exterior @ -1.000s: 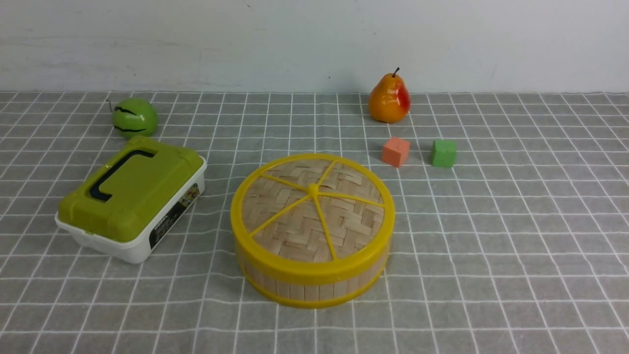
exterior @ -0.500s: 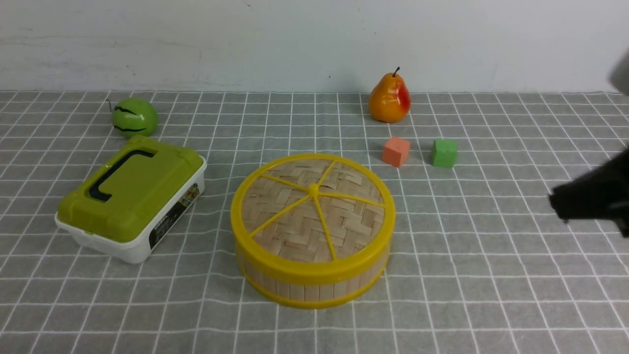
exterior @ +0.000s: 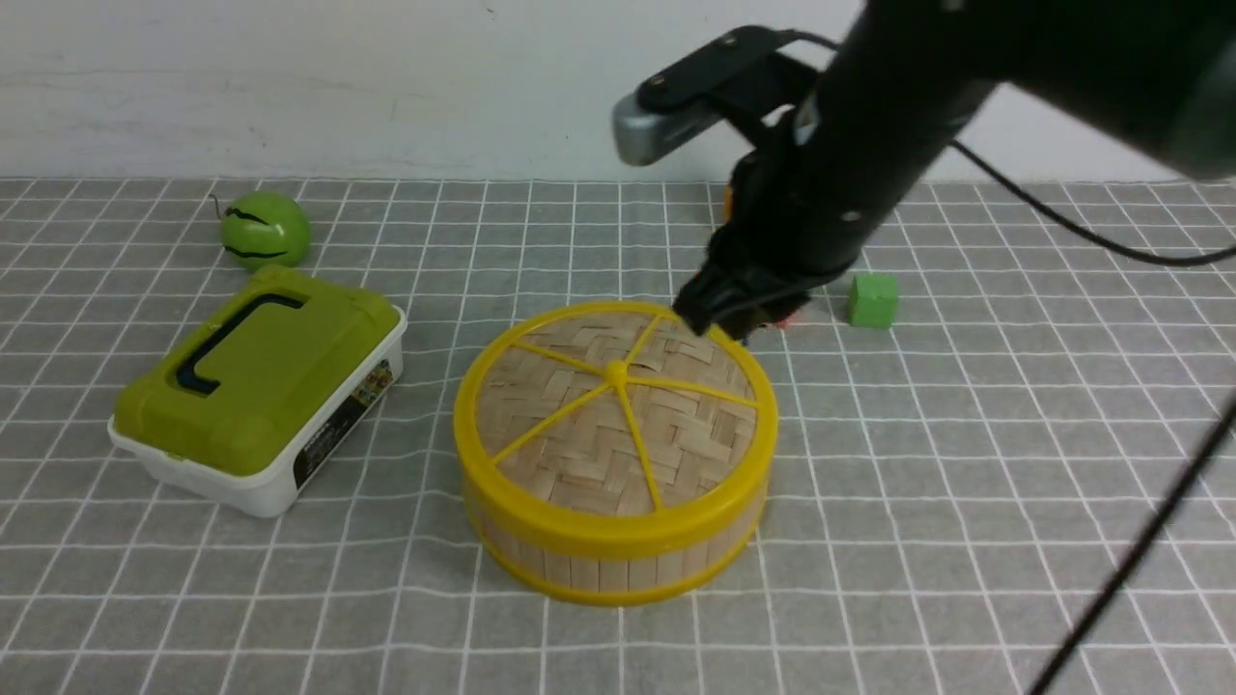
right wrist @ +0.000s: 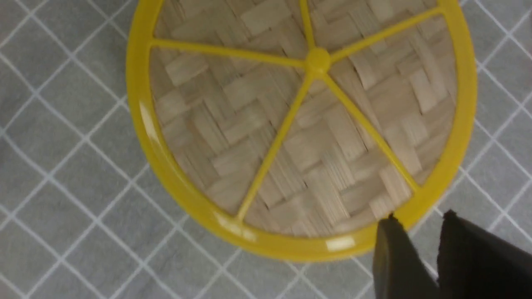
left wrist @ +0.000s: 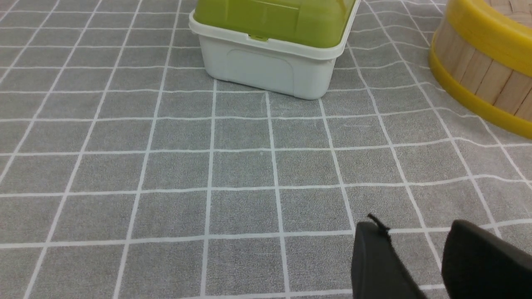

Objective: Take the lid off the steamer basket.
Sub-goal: Use the right arm to lift the lid of the steamer, then use the right arm to place the steamer lid on the table

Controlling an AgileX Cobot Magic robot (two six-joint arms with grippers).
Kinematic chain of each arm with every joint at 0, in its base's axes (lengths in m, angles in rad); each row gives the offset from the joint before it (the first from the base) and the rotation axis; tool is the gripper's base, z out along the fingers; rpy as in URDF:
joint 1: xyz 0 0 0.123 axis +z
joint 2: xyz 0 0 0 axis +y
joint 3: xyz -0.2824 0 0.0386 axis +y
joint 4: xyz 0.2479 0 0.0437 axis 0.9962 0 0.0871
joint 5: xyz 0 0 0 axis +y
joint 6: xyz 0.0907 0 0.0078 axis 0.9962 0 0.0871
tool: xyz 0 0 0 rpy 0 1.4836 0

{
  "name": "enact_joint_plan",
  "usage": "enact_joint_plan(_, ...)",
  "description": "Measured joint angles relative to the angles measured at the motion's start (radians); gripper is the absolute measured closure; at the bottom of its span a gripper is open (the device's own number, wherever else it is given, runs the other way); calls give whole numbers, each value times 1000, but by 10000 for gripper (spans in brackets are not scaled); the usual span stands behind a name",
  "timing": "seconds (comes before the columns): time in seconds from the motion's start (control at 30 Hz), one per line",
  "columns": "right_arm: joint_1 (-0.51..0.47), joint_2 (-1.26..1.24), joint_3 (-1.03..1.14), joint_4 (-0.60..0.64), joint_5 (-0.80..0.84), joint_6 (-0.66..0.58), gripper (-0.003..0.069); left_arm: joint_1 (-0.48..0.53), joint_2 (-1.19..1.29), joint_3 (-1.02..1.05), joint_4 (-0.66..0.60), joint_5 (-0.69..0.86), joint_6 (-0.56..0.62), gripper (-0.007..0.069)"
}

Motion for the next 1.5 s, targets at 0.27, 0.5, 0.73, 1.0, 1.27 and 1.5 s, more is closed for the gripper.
enact_joint_plan(0.27, 20, 248, -256, 7, -2, 65, 203, 0, 0, 0, 0, 0, 0, 386)
enact_joint_plan(0.5, 20, 345, -309, 8, -1, 120, 216, 0, 0, 0, 0, 0, 0, 386)
enact_joint_plan(0.73, 20, 355, -317, 11, 15, 123, 391, 0, 0, 0, 0, 0, 0, 386)
enact_joint_plan(1.0, 20, 355, -342, 13, 49, 123, 578, 0, 0, 0, 0, 0, 0, 386)
enact_joint_plan(1.27, 19, 268, -472, -9, 81, 123, 579, 0, 0, 0, 0, 0, 0, 386)
enact_joint_plan(1.5, -77, 1, -382, -33, 82, 112, 579, 0, 0, 0, 0, 0, 0, 386)
